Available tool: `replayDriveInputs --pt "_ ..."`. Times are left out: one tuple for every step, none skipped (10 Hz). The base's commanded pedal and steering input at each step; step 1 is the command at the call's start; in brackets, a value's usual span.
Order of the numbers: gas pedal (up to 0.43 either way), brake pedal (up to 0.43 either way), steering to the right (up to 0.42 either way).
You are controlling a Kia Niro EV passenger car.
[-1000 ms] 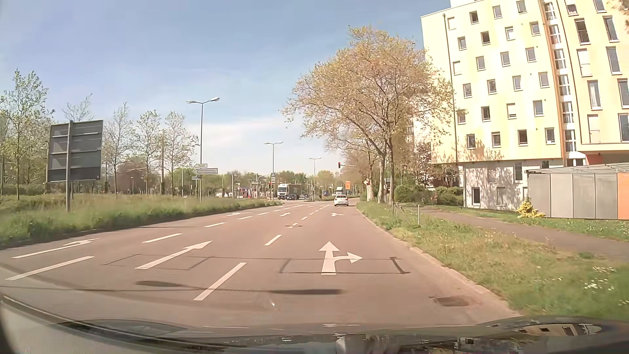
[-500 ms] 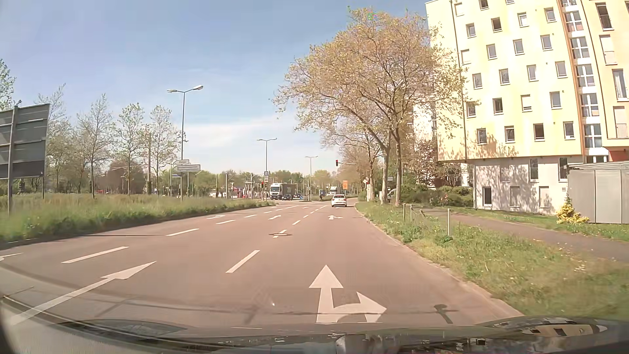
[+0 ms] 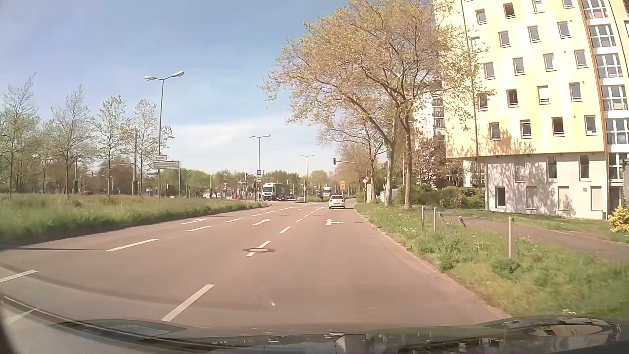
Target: Follow the waypoints while adhering to traffic rules and regulations
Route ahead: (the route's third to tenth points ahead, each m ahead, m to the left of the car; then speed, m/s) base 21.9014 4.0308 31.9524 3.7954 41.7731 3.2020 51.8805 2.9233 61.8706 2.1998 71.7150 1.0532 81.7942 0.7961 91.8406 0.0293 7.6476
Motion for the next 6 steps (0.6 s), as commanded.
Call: replayDriveInputs --pt "0.000 0.000 0.009" --pt "0.000 0.000 0.009" --pt "0.000 0.000 0.009" --pt "0.000 0.000 0.009" --pt "0.000 0.000 0.008" --pt "0.000 0.000 0.008"
